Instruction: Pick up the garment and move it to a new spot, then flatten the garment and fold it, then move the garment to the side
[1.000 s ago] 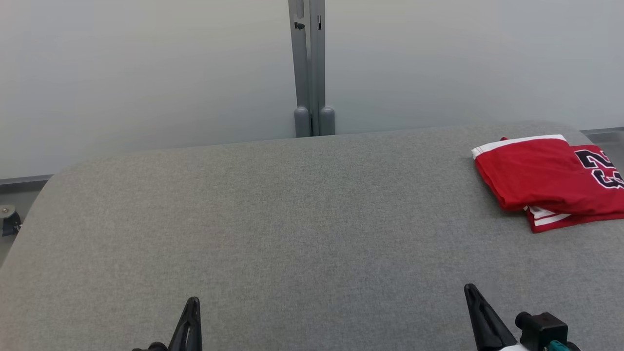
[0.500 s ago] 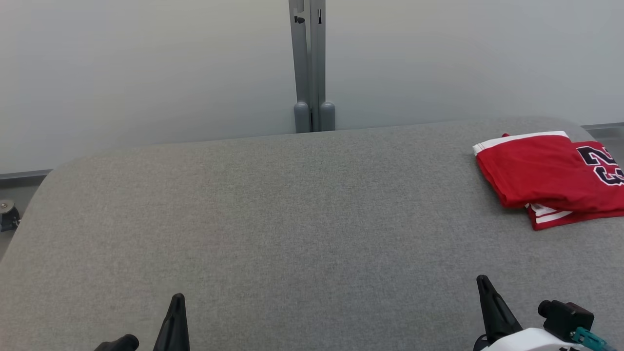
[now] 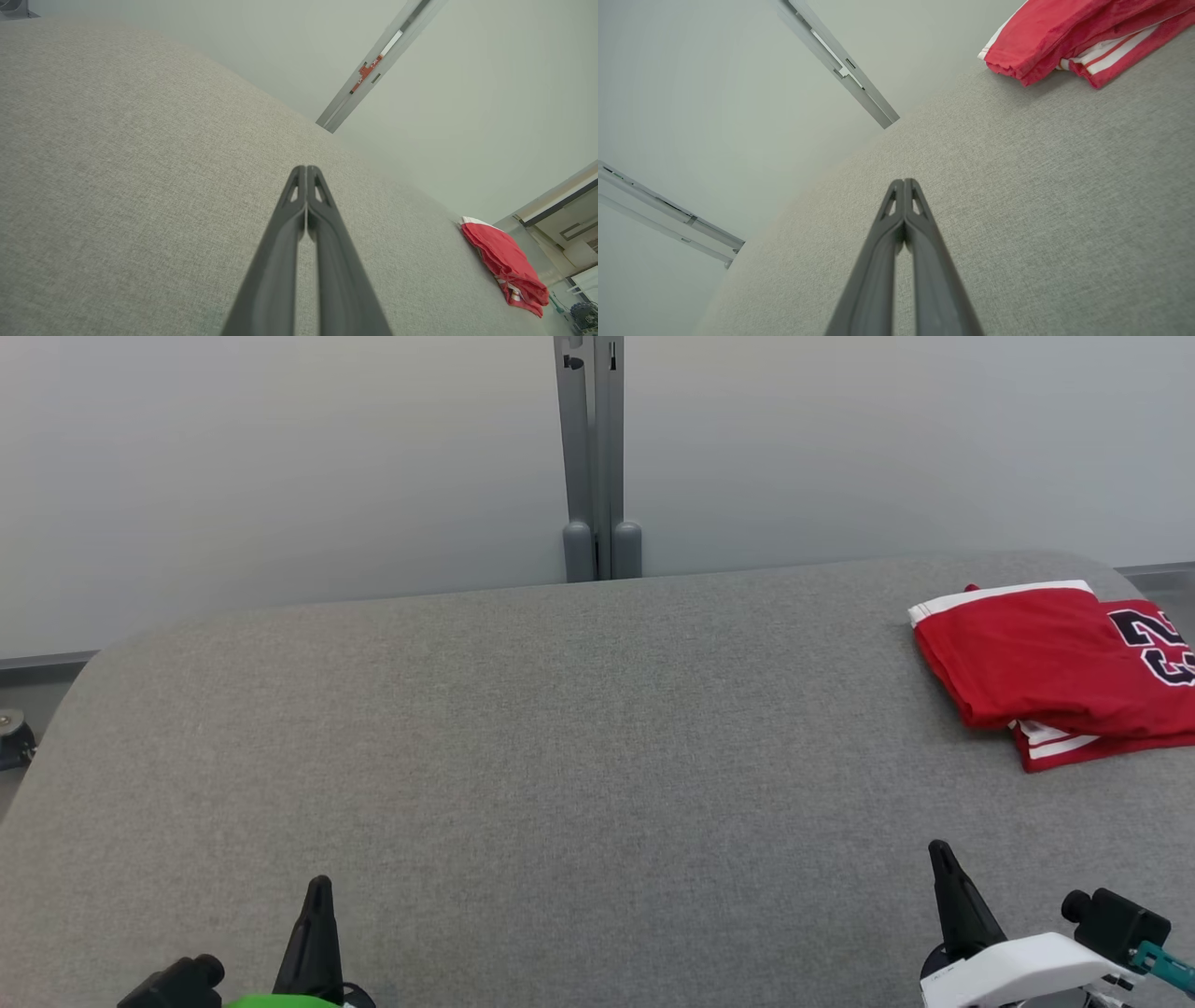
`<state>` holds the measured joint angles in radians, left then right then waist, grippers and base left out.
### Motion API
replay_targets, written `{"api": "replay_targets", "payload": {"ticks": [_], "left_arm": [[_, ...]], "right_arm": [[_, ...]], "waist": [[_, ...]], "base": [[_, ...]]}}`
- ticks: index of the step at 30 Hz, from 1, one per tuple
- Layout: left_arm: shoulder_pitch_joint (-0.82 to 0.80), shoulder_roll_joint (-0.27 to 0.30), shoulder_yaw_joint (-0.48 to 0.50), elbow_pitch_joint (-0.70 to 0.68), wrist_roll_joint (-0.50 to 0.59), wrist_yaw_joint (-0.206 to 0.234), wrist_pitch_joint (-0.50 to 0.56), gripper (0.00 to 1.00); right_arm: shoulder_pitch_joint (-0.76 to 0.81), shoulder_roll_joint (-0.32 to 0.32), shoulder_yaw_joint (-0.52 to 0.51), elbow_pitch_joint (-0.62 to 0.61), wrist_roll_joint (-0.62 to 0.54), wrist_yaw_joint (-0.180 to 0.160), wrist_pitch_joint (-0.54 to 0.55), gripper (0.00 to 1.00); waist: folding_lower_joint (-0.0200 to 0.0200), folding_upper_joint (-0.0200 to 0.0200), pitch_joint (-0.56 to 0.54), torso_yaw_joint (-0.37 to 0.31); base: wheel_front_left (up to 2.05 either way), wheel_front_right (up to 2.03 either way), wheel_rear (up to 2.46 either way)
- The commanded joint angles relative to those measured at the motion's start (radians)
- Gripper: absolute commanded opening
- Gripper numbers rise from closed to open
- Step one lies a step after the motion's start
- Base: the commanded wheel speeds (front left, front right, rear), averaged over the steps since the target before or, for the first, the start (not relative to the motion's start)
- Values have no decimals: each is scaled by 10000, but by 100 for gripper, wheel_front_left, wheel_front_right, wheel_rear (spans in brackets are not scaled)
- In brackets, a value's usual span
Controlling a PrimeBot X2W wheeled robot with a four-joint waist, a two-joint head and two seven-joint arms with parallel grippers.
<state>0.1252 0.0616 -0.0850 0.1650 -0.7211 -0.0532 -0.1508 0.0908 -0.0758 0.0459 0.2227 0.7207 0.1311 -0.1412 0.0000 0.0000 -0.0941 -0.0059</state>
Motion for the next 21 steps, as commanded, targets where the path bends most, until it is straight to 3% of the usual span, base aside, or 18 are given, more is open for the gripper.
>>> {"api": "replay_targets", "payload": {"ticks": [1, 21], "left_arm": [[-363, 105, 101, -92, -400, -83, 71, 0], [-951, 152, 509, 135, -2972, -292, 706, 0]], "right_arm": [[-335, -44, -73, -95, 380, 0, 77, 0], [-824, -20, -434, -15, 2912, 0, 723, 0]], "waist": [[0, 0, 17, 1], [0, 0, 218, 13]], "base": [[0, 0, 0], [0, 0, 0]]}}
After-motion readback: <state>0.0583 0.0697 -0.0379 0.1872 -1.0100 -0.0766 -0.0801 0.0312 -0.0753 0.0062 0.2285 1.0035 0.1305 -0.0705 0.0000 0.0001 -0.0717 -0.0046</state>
